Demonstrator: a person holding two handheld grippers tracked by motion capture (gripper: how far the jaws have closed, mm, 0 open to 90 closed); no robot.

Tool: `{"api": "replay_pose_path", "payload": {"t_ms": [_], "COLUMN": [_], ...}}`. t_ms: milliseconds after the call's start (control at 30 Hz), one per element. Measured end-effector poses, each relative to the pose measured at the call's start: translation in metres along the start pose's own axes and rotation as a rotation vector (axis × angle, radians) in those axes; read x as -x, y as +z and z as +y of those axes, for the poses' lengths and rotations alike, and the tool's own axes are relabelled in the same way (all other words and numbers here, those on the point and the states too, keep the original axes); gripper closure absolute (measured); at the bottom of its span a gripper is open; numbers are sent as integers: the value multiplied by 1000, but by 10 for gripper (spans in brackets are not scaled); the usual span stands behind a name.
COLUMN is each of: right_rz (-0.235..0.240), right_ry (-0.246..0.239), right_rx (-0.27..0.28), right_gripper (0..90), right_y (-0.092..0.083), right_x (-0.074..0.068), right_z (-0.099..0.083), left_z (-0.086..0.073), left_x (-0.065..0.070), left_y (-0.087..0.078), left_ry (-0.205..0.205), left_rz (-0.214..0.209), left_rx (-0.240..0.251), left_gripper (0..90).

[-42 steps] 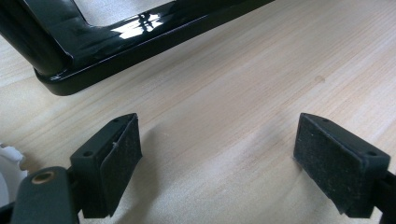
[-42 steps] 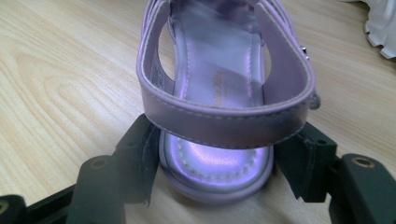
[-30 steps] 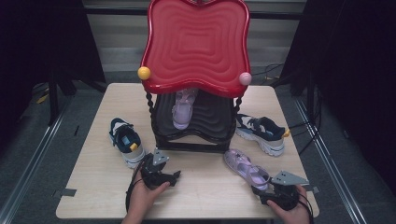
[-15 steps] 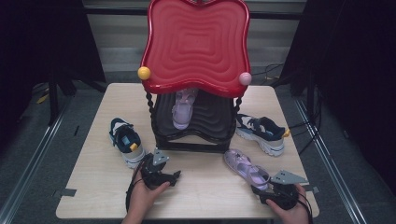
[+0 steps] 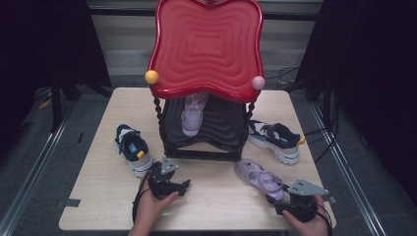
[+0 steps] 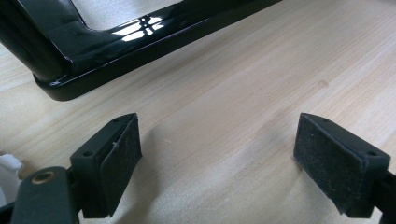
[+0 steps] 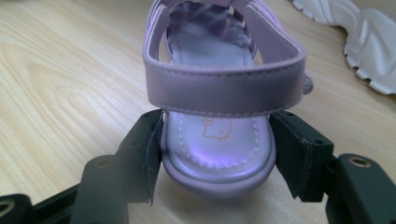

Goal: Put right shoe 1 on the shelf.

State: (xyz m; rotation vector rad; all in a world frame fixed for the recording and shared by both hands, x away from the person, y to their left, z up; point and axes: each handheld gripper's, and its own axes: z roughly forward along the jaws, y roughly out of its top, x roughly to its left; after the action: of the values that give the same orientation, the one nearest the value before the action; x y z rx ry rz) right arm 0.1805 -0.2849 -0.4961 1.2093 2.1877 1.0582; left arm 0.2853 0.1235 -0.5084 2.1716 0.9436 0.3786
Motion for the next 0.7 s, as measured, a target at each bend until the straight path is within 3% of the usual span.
{"api": "replay_pose_path", "payload": {"t_ms": [200,367,533,700], "right_rz": [40,26,42,33], "right_ry": [44,33,44,28], "right_rx": [6,9,-27,-47], "right_gripper": [370,366,351,230], "right_y": [4,7,11,16], "right_x": [4,4,3,-4], "right_z": [-6,-8,-9,-6], "left_z": [0,0,0,0], "left_x": [0,0,0,0], "left_y": [0,0,0,0], "left_ry": [-3,-1,-5,-5], "left_rz": [0,2,2,1], "left_rx": [2,-1,4,3], "left_gripper": [145,145,145,145]}}
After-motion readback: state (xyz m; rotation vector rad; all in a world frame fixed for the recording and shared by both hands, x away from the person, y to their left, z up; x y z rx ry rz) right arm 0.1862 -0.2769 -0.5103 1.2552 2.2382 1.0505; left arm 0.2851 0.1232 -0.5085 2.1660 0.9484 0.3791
